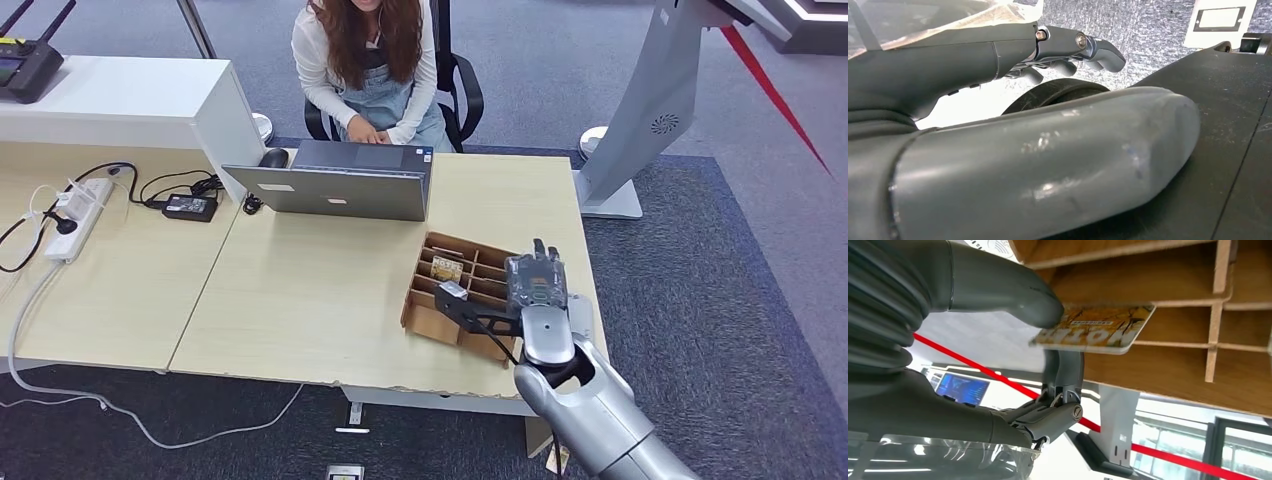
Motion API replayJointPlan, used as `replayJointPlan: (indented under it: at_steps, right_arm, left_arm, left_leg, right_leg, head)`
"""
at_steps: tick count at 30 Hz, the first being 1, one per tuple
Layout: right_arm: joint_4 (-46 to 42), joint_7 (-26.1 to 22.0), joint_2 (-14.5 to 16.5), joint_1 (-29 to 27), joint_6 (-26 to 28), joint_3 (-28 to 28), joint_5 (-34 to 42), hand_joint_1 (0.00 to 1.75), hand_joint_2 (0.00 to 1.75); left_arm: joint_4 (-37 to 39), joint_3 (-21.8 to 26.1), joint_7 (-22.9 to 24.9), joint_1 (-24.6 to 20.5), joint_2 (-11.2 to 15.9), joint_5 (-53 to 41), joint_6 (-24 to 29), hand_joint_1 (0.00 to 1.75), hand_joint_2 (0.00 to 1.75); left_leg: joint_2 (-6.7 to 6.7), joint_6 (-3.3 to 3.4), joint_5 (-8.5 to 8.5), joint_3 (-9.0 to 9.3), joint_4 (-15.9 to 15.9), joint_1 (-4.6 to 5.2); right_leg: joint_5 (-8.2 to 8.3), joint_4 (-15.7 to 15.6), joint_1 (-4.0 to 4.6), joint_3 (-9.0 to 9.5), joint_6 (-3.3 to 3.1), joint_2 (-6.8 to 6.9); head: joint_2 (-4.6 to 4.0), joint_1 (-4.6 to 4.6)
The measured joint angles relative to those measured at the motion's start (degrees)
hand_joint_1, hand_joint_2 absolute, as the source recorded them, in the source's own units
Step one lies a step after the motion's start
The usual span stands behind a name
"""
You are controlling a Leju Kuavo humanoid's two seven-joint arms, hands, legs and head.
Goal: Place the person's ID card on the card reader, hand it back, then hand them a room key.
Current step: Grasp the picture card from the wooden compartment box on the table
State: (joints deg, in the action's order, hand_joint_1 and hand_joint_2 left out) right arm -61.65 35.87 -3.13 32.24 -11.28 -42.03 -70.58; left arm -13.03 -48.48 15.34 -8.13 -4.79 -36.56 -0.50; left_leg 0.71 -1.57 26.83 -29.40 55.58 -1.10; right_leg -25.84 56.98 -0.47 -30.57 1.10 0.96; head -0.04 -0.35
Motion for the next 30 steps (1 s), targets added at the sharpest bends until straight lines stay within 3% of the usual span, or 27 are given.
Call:
replayJointPlan:
  at_steps: [5, 30]
  right_arm:
    - [0.19, 0.00, 0.04, 0.01, 0.44, 0.03, 0.00, 1.65, 1.75]
    - [0.86, -1.10, 0.48, -0.29, 4.04, 1.32, 0.19, 1.75, 1.75]
  left_arm:
    - [0.00, 0.01, -0.01, -0.01, 0.00, -0.12, -0.03, 0.00, 0.00]
    - [0.00, 0.01, -0.31, -0.07, 0.00, -1.17, -0.36, 0.00, 0.00]
  left_leg:
    - [0.00, 0.00, 0.00, 0.01, 0.00, 0.00]
    - [0.00, 0.00, 0.00, 0.00, 0.00, 0.00]
  right_leg:
    - [0.00, 0.00, 0.00, 0.00, 0.00, 0.00]
    - [0.00, 0.00, 0.00, -0.01, 0.00, 0.00]
  head:
    - [0.00, 0.00]
    - [0.00, 0.00]
